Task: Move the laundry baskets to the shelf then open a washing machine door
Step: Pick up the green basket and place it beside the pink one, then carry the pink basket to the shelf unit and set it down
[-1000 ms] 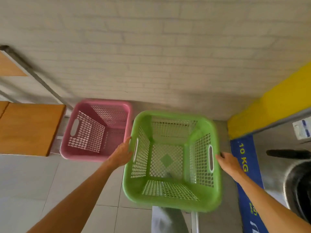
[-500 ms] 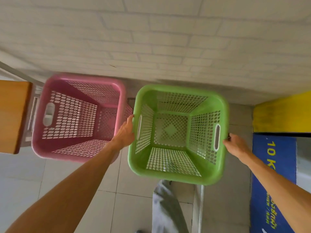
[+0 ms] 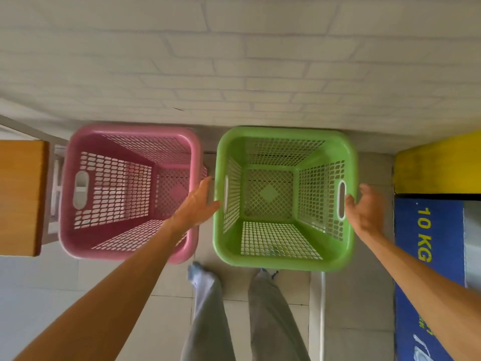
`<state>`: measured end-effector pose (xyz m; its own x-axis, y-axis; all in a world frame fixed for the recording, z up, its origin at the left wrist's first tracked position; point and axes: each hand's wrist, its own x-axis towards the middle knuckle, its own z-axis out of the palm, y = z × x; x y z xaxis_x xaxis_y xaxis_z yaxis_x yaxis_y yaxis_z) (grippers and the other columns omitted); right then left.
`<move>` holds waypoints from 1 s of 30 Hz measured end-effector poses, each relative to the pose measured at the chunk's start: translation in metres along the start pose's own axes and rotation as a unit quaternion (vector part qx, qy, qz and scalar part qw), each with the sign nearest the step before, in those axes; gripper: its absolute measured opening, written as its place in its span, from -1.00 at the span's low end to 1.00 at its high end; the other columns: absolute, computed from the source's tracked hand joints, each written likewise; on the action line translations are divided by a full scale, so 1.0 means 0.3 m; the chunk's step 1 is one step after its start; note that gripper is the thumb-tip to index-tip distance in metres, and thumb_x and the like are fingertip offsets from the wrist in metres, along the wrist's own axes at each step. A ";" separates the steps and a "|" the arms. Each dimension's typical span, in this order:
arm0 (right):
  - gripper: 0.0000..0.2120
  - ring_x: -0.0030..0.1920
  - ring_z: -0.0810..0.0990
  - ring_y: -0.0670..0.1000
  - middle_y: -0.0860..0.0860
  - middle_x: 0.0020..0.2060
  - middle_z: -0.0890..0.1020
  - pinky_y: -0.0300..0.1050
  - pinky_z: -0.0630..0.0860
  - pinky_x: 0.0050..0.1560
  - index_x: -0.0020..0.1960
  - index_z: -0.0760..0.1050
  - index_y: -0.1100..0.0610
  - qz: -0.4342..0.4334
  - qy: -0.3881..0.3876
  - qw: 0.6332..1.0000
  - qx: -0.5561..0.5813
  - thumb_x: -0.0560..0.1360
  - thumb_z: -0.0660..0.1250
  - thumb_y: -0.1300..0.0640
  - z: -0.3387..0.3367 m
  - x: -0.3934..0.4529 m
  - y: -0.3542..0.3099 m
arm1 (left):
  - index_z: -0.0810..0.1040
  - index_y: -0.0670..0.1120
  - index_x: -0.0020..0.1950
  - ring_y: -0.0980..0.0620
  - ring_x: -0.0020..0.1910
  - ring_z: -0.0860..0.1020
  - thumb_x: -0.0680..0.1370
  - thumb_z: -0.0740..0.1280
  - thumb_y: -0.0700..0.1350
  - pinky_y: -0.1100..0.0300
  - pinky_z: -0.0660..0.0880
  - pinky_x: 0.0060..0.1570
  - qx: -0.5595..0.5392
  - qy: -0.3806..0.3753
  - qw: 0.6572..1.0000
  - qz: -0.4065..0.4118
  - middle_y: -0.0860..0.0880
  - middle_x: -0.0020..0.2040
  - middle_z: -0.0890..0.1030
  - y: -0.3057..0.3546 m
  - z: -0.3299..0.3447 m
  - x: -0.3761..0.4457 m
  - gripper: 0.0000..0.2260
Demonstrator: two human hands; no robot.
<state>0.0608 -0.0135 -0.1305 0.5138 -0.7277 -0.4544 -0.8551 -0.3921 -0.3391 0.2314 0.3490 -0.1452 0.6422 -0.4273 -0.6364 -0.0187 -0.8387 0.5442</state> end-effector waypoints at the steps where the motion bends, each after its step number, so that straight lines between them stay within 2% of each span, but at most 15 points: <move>1: -0.61 0.12 0.57 0.27 0.24 0.13 0.56 0.11 0.53 0.10 0.25 0.43 0.22 -0.013 -0.001 1.000 0.001 0.53 0.28 0.01 0.019 -0.029 -0.038 | 0.22 -0.08 0.49 -0.07 0.10 0.58 0.52 0.35 -0.14 0.07 0.59 0.04 0.001 0.002 1.000 -0.013 -0.07 0.21 0.52 -0.021 -0.028 -0.023 -0.42; 4: -0.70 -0.01 0.64 0.20 0.23 0.08 0.63 -0.08 0.52 0.01 0.21 0.48 0.31 -0.052 -0.037 0.998 0.010 0.55 0.33 0.16 0.089 -0.137 -0.213 | 0.33 0.02 0.38 -0.02 0.10 0.59 0.47 0.36 0.02 -0.01 0.63 0.03 0.008 0.006 1.000 -0.017 0.02 0.16 0.54 -0.189 -0.125 -0.066 -0.50; 6: -0.73 -0.18 0.64 0.10 0.19 0.03 0.67 -0.09 0.60 -0.12 0.20 0.51 0.28 -0.076 -0.083 0.994 0.012 0.56 0.33 0.17 0.160 -0.214 -0.342 | 0.37 0.01 0.36 -0.03 0.12 0.58 0.47 0.34 0.13 -0.06 0.63 0.04 0.023 0.017 0.999 -0.026 -0.02 0.17 0.54 -0.304 -0.212 -0.101 -0.50; 8: -0.75 -0.26 0.66 0.03 0.15 -0.05 0.71 -0.05 0.66 -0.25 0.16 0.54 0.24 -0.112 -0.119 0.986 -0.005 0.56 0.32 0.11 0.250 -0.289 -0.458 | 0.35 -0.08 0.41 -0.12 0.20 0.51 0.51 0.36 -0.02 -0.13 0.55 0.17 0.041 0.069 0.996 -0.047 -0.12 0.25 0.49 -0.379 -0.310 -0.157 -0.51; 11: -0.71 -0.18 0.71 0.03 0.10 -0.07 0.73 -0.25 0.59 -0.30 0.15 0.57 0.19 -0.142 -0.137 0.980 0.006 0.54 0.34 0.02 0.404 -0.397 -0.645 | 0.28 -0.13 0.46 -0.19 0.25 0.45 0.54 0.33 -0.16 -0.24 0.47 0.25 0.072 0.149 0.983 -0.083 -0.20 0.31 0.45 -0.553 -0.443 -0.207 -0.50; 13: -0.54 -0.01 0.69 0.07 0.06 0.02 0.69 -0.19 0.57 -0.11 0.27 0.49 0.17 -0.129 -0.201 0.971 0.022 0.50 0.37 -0.09 0.530 -0.454 -0.759 | 0.18 -0.04 0.49 -0.23 0.26 0.46 0.55 0.29 -0.06 -0.30 0.46 0.22 0.110 0.184 0.970 -0.111 -0.18 0.36 0.43 -0.692 -0.542 -0.213 -0.46; 15: -0.20 0.13 0.61 0.09 0.00 0.19 0.56 0.02 0.56 0.13 0.46 0.25 0.13 -0.064 -0.274 0.958 0.061 0.39 0.41 -0.25 0.661 -0.496 -0.862 | 0.06 0.00 0.54 -0.27 0.25 0.44 0.52 0.29 -0.01 -0.29 0.47 0.18 0.140 0.182 0.963 -0.142 -0.21 0.38 0.38 -0.835 -0.628 -0.211 -0.35; 16: -0.09 0.09 0.62 0.11 0.06 0.24 0.55 0.08 0.59 0.11 0.48 0.17 0.13 -0.029 -0.281 0.956 0.073 0.33 0.43 -0.29 0.723 -0.516 -0.904 | 0.04 0.01 0.54 -0.28 0.21 0.46 0.51 0.29 0.01 -0.28 0.51 0.11 0.131 0.184 0.963 -0.147 -0.22 0.34 0.38 -0.911 -0.662 -0.205 -0.33; 17: -0.09 -0.02 0.64 0.10 0.13 0.18 0.56 0.06 0.63 -0.02 0.47 0.15 0.15 -0.003 -0.273 0.959 0.081 0.32 0.46 -0.25 0.781 -0.528 -0.930 | 0.05 0.01 0.53 -0.27 0.17 0.47 0.50 0.28 0.06 -0.26 0.55 0.03 0.129 0.183 0.963 -0.152 -0.22 0.31 0.39 -0.968 -0.699 -0.201 -0.33; 19: -0.29 -0.29 0.58 0.03 0.13 -0.04 0.55 -0.10 0.56 -0.37 0.39 0.17 0.22 0.040 -0.234 0.969 0.062 0.43 0.45 -0.03 0.850 -0.544 -0.985 | 0.01 0.00 0.56 -0.28 0.25 0.44 0.49 0.19 0.18 -0.24 0.57 0.02 0.149 0.151 0.968 -0.132 -0.22 0.41 0.32 -1.073 -0.747 -0.171 -0.29; 21: -0.56 -0.45 0.50 0.01 0.10 -0.20 0.53 -0.20 0.42 -0.56 0.29 0.25 0.28 0.069 -0.189 0.979 0.014 0.52 0.34 0.15 0.883 -0.528 -1.003 | -0.06 0.02 0.59 -0.24 0.34 0.42 0.51 0.21 0.21 -0.23 0.56 0.11 0.094 0.107 0.982 -0.128 -0.21 0.50 0.27 -1.139 -0.763 -0.127 -0.24; 22: -0.65 -0.48 0.48 0.01 0.11 -0.23 0.53 -0.21 0.40 -0.59 0.23 0.30 0.32 0.071 -0.178 0.981 -0.010 0.53 0.30 0.21 0.896 -0.508 -0.999 | -0.07 0.02 0.59 -0.20 0.27 0.52 0.52 0.27 0.17 -0.21 0.59 0.08 0.013 0.084 0.989 -0.124 -0.21 0.45 0.37 -1.147 -0.766 -0.118 -0.23; 24: -0.76 -0.44 0.52 0.05 0.14 -0.24 0.55 -0.13 0.47 -0.52 0.14 0.36 0.33 0.064 -0.190 0.979 -0.039 0.51 0.28 0.29 0.892 -0.490 -0.996 | -0.01 -0.01 0.54 -0.08 -0.04 0.70 0.52 0.31 0.13 -0.14 0.67 -0.21 -0.124 0.067 0.985 -0.096 -0.16 0.18 0.60 -1.139 -0.768 -0.121 -0.28; 27: -0.79 -0.39 0.59 0.12 0.19 -0.19 0.58 0.05 0.60 -0.43 0.15 0.36 0.29 0.023 -0.199 0.979 -0.043 0.55 0.27 0.28 0.822 -0.530 -1.004 | 0.02 0.01 0.52 -0.06 -0.24 0.71 0.59 0.24 -0.01 0.00 0.65 -0.42 -0.190 0.098 0.971 -0.107 -0.14 0.01 0.63 -1.110 -0.760 -0.184 -0.42; 30: -0.69 -0.47 0.53 0.01 0.17 -0.16 0.58 -0.20 0.40 -0.56 0.29 0.27 0.31 -0.043 -0.143 0.988 -0.043 0.60 0.22 0.23 0.669 -0.648 -1.045 | -0.10 -0.02 0.60 -0.03 -0.35 0.67 0.63 0.18 -0.21 0.18 0.59 -0.50 -0.180 0.148 0.968 -0.091 -0.14 -0.09 0.62 -1.032 -0.770 -0.358 -0.36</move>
<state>0.2427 0.3639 -0.1011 0.5732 -0.5060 -0.6445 -0.8034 -0.5017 -0.3207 0.3453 0.7325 -0.1189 0.8028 -0.1232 -0.5833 0.3491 -0.6960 0.6274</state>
